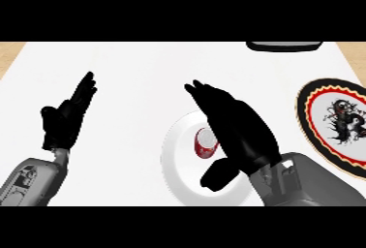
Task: Pick the can from the plate and place it in the plate
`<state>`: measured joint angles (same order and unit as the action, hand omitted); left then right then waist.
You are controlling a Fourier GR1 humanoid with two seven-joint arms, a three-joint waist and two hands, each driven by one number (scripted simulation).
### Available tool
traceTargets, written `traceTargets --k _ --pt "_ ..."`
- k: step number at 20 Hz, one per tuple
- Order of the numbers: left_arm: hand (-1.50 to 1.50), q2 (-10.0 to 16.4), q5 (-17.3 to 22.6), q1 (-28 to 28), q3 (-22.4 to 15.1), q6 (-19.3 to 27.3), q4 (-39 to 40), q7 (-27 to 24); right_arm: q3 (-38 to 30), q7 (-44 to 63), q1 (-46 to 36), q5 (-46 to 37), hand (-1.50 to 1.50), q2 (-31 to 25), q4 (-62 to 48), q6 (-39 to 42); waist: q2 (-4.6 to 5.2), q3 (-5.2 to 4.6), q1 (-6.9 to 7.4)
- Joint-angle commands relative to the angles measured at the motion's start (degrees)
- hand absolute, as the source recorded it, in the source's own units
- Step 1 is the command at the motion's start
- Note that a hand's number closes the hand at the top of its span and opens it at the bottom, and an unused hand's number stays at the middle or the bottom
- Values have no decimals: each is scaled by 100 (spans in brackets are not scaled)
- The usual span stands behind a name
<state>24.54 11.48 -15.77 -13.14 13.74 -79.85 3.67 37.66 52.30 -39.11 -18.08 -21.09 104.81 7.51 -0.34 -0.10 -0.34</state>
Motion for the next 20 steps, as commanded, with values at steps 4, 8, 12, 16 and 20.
traceTargets --k 4,8,12,16,20 --pt "0 -106 -106 143 113 -142 76 -169 -257 926 -99 580 -150 48 -55 1192 28 6 37" --pt "0 -263 -259 -2 99 -80 -168 162 -354 655 -225 330 -150 393 -694 1194 33 8 79" --pt "0 -470 -453 209 125 -119 201 -391 -267 956 -182 283 -150 709 -648 1292 34 6 54" --pt "0 -231 -399 129 267 -253 -237 162 -132 583 -29 101 -150 647 -1181 1570 27 9 69" --pt "0 -439 -411 87 370 -317 55 -43 -73 161 69 -230 -150 808 -1803 1493 40 9 74"
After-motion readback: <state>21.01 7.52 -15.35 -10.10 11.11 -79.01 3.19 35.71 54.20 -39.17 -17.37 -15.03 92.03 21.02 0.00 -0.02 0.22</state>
